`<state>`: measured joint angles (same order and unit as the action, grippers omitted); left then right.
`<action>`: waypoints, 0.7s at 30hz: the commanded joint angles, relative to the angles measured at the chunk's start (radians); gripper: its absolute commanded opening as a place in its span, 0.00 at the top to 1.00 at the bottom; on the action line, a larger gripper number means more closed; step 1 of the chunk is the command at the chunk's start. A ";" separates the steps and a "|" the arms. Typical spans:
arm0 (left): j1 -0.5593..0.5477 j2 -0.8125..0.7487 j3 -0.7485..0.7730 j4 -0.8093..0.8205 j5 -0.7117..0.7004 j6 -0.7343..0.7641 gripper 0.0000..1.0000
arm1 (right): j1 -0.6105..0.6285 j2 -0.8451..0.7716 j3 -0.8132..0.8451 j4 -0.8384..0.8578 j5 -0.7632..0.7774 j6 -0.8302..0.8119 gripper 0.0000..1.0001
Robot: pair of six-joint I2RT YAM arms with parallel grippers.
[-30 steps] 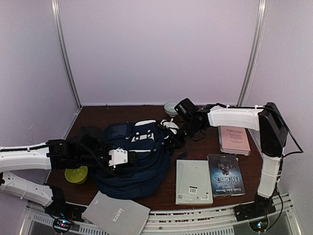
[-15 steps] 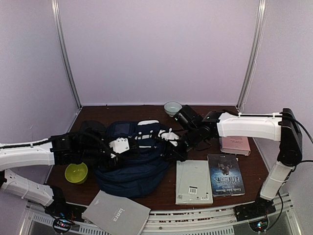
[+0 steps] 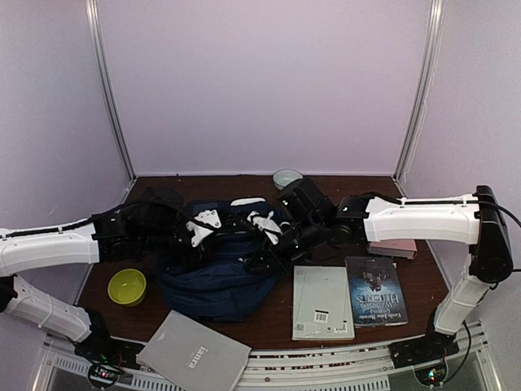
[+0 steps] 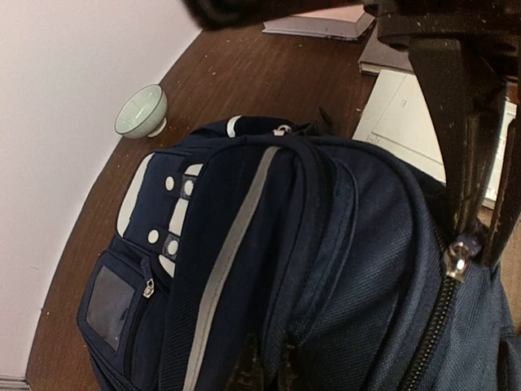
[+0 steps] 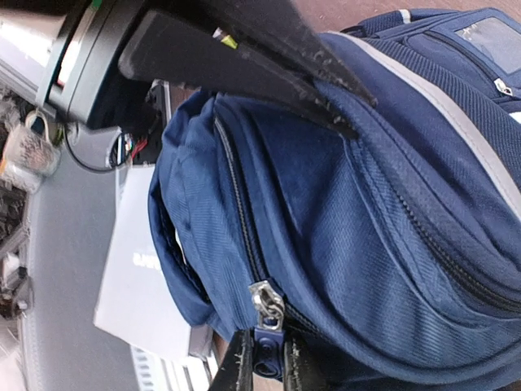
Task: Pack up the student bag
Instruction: Unzip the second largest pocket of the student bag.
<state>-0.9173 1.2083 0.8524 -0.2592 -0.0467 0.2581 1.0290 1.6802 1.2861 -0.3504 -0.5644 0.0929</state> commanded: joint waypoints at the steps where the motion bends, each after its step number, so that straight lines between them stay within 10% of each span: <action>1: 0.020 0.020 0.088 0.205 -0.077 -0.058 1.00 | 0.031 0.012 0.026 0.131 -0.048 0.181 1.00; 12: 0.020 0.063 0.135 0.176 0.107 -0.243 1.00 | -0.177 0.027 -0.066 0.150 0.050 0.297 1.00; 16: 0.020 0.089 0.203 0.036 0.231 -0.270 0.57 | -0.212 0.061 -0.053 0.113 0.046 0.244 1.00; 21: 0.081 0.011 0.199 -0.164 0.060 -0.265 0.23 | -0.242 0.080 -0.050 0.066 0.053 0.195 1.00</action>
<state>-0.8936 1.2915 1.0409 -0.2764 0.0826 0.0250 0.8146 1.7500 1.2350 -0.2733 -0.5579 0.3355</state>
